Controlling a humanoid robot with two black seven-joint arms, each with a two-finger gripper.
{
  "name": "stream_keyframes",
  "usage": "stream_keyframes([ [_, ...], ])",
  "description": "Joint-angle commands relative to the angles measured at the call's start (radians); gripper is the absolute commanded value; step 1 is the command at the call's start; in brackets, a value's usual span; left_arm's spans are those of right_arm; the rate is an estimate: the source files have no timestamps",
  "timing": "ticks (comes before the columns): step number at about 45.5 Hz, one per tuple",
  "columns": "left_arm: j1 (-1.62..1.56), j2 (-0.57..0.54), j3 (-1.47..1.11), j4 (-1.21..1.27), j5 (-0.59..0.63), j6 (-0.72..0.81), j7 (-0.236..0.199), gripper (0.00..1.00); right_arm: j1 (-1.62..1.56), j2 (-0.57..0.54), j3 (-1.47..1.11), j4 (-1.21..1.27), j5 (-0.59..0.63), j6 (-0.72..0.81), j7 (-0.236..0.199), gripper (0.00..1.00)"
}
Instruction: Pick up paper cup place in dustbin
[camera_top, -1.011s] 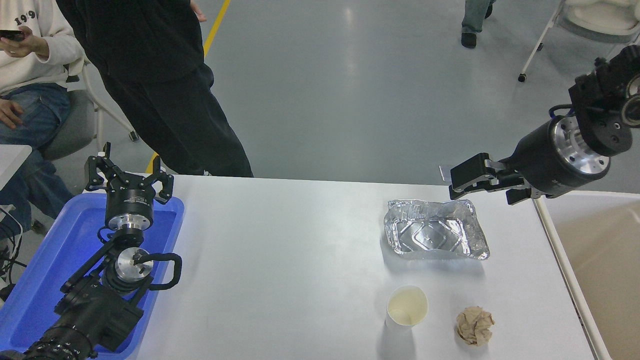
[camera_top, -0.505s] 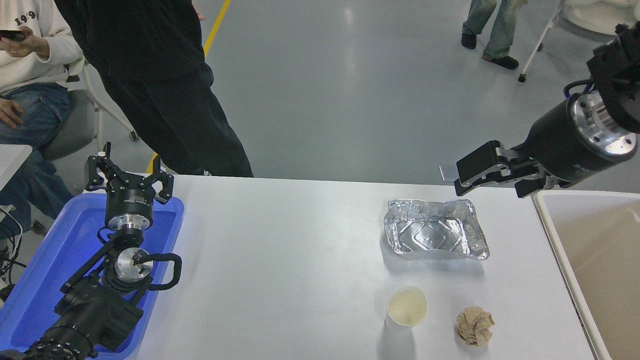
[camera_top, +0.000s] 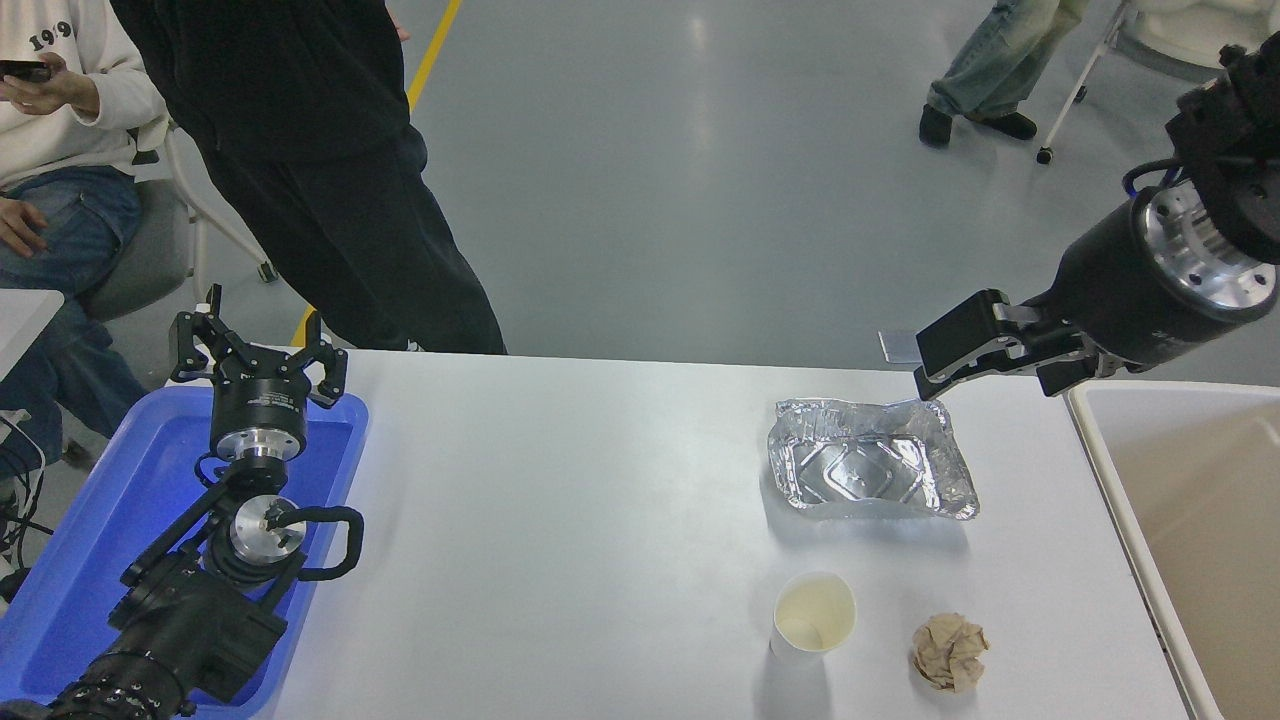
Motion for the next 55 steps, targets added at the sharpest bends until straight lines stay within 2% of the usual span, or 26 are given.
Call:
stream_keyframes([
  [1,0.000,0.000,0.000,0.000,0.000,0.000,0.000,0.99,0.013,-0.039,0.009,0.000,0.000,0.058,0.001,1.00],
  [24,0.000,0.000,0.000,0.000,0.000,0.000,0.000,0.99,-0.006,-0.031,0.040,-0.009,0.014,0.040,-0.002,1.00],
  [36,0.000,0.000,0.000,0.000,0.000,0.000,-0.001,0.99,-0.117,0.012,0.039,-0.046,-0.066,-0.069,-0.002,1.00],
  [55,0.000,0.000,0.000,0.000,0.000,0.002,0.000,0.99,-0.288,0.050,0.062,-0.038,-0.058,-0.113,0.001,1.00],
])
